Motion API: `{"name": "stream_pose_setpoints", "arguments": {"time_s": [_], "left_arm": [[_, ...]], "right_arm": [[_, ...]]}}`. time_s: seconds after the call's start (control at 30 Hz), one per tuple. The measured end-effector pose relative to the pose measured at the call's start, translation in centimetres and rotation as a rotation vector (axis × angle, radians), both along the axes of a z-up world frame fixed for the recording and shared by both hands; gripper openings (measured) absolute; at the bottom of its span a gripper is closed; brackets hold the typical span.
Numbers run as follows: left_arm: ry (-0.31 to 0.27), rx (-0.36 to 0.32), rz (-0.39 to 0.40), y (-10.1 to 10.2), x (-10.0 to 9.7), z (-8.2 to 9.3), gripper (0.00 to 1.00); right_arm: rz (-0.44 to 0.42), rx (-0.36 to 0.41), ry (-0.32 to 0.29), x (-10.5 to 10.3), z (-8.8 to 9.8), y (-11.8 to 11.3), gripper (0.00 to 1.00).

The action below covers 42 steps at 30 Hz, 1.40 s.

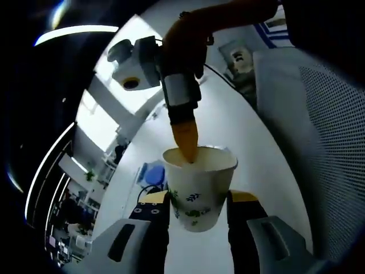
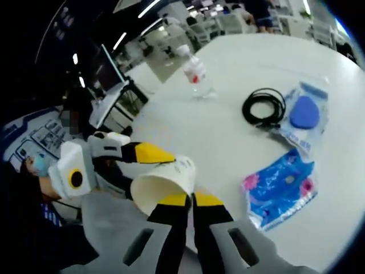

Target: Arrange the tabletop items into an orderly group along one side of the table until the central work area is clear of visible clutter.

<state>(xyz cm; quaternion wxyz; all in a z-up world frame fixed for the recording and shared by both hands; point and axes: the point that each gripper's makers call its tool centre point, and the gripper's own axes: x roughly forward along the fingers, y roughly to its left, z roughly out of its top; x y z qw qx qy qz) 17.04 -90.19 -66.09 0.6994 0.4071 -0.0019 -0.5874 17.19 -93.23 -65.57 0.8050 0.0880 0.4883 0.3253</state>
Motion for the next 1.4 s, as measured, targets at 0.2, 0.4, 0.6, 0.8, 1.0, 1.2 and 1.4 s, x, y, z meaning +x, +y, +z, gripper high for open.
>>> {"name": "stream_pose_setpoints", "arguments": {"time_s": [0.2, 0.4, 0.6, 0.8, 1.0, 1.2, 1.4], "left_arm": [[0.039, -0.099, 0.029, 0.2, 0.3, 0.9, 0.36], [0.203, -0.282, 0.065, 0.1, -0.3, 2.6, 0.36], [0.233, -0.343, 0.100, 0.6, -0.1, 3.4, 0.36], [0.323, -0.418, 0.126, 0.6, 0.0, 4.0, 0.36], [0.370, -0.460, 0.154, 0.7, 0.6, 4.2, 0.36], [0.400, -0.474, 0.193, 0.8, 1.4, 3.7, 0.36], [0.425, -0.505, 0.266, 1.0, 2.7, 3.4, 0.36]], "right_arm": [[-0.010, 0.057, -0.032, 0.2, 1.3, 0.1, 0.01], [-0.061, 0.180, -0.056, 0.5, 3.3, 0.9, 0.06], [-0.049, 0.226, -0.090, 0.4, 4.3, 1.6, 0.13], [-0.040, 0.262, -0.121, 0.5, 5.0, 2.3, 0.25], [-0.069, 0.301, -0.203, 1.3, 6.0, 2.2, 0.47], [-0.077, 0.303, -0.257, 1.7, 6.2, 1.9, 0.70], [-0.130, 0.284, -0.271, 2.0, 5.6, 0.5, 0.81]]}}
